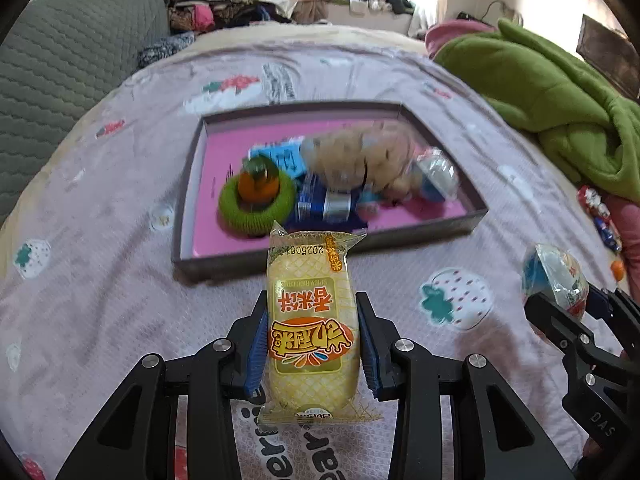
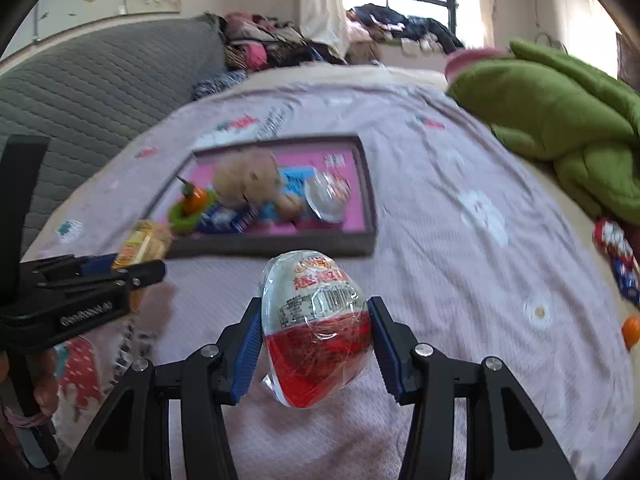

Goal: Organize objects
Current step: 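Close the left gripper on the yellow cake while the right gripper closes on the red egg, then carry the cake into the tray while the right tool carries the egg into the tray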

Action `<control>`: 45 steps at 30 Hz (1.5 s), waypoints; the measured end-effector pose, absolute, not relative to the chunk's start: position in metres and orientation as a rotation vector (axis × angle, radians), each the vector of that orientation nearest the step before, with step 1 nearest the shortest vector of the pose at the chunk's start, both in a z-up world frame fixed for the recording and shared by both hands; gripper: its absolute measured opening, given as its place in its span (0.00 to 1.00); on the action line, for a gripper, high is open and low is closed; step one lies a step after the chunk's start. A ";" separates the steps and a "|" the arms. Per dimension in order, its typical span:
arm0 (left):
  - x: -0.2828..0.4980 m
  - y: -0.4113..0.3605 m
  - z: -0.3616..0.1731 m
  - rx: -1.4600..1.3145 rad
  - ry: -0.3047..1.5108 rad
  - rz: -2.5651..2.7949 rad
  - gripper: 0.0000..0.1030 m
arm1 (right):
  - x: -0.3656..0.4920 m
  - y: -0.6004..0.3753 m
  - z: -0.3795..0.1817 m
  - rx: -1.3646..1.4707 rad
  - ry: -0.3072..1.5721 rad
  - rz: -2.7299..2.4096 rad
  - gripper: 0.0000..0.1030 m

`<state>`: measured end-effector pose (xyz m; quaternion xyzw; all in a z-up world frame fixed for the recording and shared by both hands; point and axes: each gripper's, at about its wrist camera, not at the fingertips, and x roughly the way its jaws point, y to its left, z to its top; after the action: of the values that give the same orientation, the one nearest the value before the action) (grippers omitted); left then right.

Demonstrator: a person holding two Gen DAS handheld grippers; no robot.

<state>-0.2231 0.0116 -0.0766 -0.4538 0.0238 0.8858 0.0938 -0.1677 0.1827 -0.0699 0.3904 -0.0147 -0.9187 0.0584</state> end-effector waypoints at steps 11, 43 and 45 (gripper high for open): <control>-0.232 0.003 -0.023 -1.190 0.085 2.711 0.39 | -0.187 0.167 -0.018 1.005 0.005 -2.801 0.50; -0.350 -0.050 -0.080 -1.303 0.105 2.750 0.39 | -0.336 0.134 -0.055 1.008 0.089 -2.804 0.50; -0.351 -0.049 -0.088 -1.328 0.112 2.736 0.39 | -0.344 0.132 -0.062 1.028 0.103 -2.799 0.50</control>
<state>-0.3509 -0.0490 -0.0882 -0.4358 0.0367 0.8979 0.0493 -0.3441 0.1323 -0.0623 0.3433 0.0343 -0.9353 0.0788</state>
